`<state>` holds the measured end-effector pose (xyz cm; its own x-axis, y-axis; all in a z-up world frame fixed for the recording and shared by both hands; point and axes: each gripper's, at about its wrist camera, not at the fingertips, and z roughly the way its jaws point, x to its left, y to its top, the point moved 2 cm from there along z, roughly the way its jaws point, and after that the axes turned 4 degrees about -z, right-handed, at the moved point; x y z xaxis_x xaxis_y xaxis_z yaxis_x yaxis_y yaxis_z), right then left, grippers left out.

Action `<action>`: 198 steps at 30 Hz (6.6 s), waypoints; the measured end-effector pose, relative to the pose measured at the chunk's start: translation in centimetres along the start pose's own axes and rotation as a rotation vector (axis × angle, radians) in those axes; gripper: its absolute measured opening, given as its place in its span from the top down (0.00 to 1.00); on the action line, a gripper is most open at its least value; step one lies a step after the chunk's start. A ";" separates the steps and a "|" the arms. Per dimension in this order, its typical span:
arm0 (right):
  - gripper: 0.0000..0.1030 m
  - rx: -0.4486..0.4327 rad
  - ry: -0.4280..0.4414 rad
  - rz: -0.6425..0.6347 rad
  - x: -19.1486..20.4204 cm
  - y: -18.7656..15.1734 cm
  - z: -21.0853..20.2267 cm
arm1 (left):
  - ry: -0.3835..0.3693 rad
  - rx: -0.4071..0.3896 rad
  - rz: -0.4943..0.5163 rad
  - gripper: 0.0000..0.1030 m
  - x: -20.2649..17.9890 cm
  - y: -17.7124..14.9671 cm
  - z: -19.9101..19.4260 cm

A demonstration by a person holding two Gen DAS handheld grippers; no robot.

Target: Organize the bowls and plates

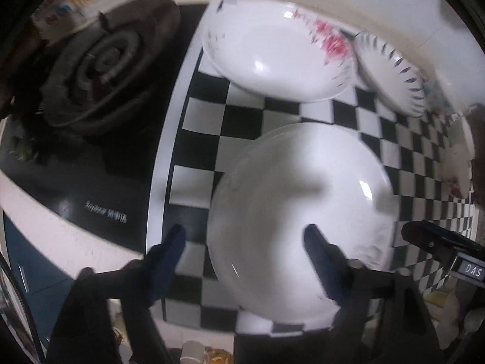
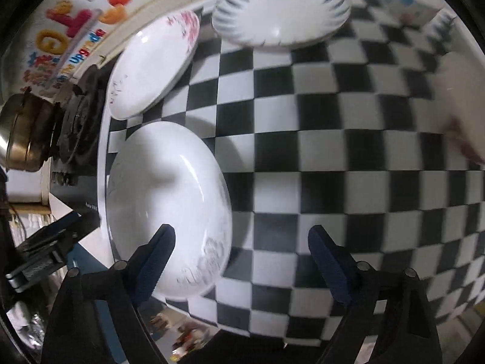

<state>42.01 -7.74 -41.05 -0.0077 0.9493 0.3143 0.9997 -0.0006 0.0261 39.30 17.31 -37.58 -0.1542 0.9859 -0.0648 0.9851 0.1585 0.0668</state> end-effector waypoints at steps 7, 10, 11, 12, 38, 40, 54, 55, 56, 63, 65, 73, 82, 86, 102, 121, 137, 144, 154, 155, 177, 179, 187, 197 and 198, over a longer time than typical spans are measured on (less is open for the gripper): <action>0.38 0.100 0.039 0.016 1.1 2.6 4.8 | -0.016 0.093 0.045 0.50 0.7 1.6 3.6; 0.48 0.123 0.057 0.020 1.7 3.0 5.8 | -0.017 0.125 0.073 0.54 0.3 1.6 4.4; 0.54 0.136 0.063 0.021 1.9 3.2 6.3 | -0.024 0.136 0.079 0.59 0.2 1.5 4.7; 0.57 0.143 0.064 0.020 1.9 3.1 6.4 | -0.024 0.145 0.081 0.62 -0.1 1.8 5.0; 0.80 0.083 0.038 0.024 -4.8 1.5 1.8 | -0.076 0.069 0.130 0.68 -11.9 -0.4 1.2; 0.80 0.081 0.039 0.043 -6.3 1.2 1.4 | -0.077 0.074 0.145 0.68 -12.0 -0.4 2.1; 0.81 0.087 0.033 0.053 -10.7 0.3 2.0 | -0.025 0.089 0.149 0.67 -10.5 -0.1 5.5; 0.81 0.088 0.034 0.051 -10.6 0.3 2.1 | -0.024 0.087 0.146 0.67 -10.4 0.0 5.4; 0.81 0.087 0.034 0.048 -10.7 0.3 2.1 | -0.022 0.085 0.141 0.67 -10.3 0.0 5.3; 0.81 0.090 0.032 0.032 -10.4 0.4 2.1 | -0.015 0.067 0.114 0.67 -11.2 -0.7 5.3; 0.81 0.090 0.032 0.031 -10.4 0.4 2.0 | -0.011 0.065 0.107 0.67 -11.0 -0.8 5.1; 0.81 0.102 0.030 0.024 -10.2 0.4 1.3 | 0.030 0.022 0.059 0.67 -11.3 -3.4 3.6; 0.79 0.034 0.055 -0.054 -9.1 -0.5 -5.3 | 0.028 -0.172 -0.008 0.67 -9.8 -4.8 -6.3; 0.35 -0.086 0.107 -0.131 -6.4 1.0 -9.7 | -0.029 -0.245 -0.073 0.61 -9.6 -3.4 -9.1; 0.28 -0.061 0.087 -0.370 8.6 21.4 -4.6 | -0.203 -0.103 -0.416 0.60 2.8 8.4 1.1; 0.73 0.191 0.095 -0.440 10.7 33.0 11.4 | -0.222 -0.002 -0.457 0.77 2.7 13.4 9.0; 0.88 0.169 0.117 -0.477 12.0 30.8 9.7 | -0.201 -0.049 -0.414 0.78 1.5 13.2 7.3; 0.88 0.118 0.151 -0.445 11.2 29.1 6.2 | -0.193 -0.090 -0.344 0.78 0.1 11.9 4.4; 0.88 0.009 0.196 -0.387 8.7 23.2 -1.7 | -0.212 -0.138 -0.218 0.78 -2.7 7.7 -0.4; 0.88 -0.005 0.199 -0.382 8.2 22.2 -2.7 | -0.216 -0.140 -0.207 0.78 -3.0 7.4 -0.8; 0.88 -0.112 0.197 -0.136 -5.5 3.4 -6.8 | -0.233 -0.053 0.042 0.78 -10.2 -2.0 -0.4; 0.88 -0.094 0.197 -0.116 -6.4 2.2 -5.8 | -0.226 -0.028 0.045 0.78 -10.4 -2.5 0.7; 0.88 -0.037 0.184 -0.068 -8.8 -0.5 -2.4 | -0.197 0.030 0.066 0.78 -11.5 -3.6 3.9; 0.88 -0.001 0.158 -0.051 -10.2 -1.3 -0.9 | -0.175 0.060 0.091 0.77 -12.6 -4.0 5.5; 0.88 0.003 0.155 -0.052 -10.3 -1.3 -0.8 | -0.174 0.062 0.094 0.77 -12.7 -4.0 5.6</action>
<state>40.78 -17.78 -43.54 -0.0626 0.8881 0.4553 0.9979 0.0481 0.0433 37.75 3.81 -42.63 -0.0516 0.9712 -0.2326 0.9982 0.0576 0.0192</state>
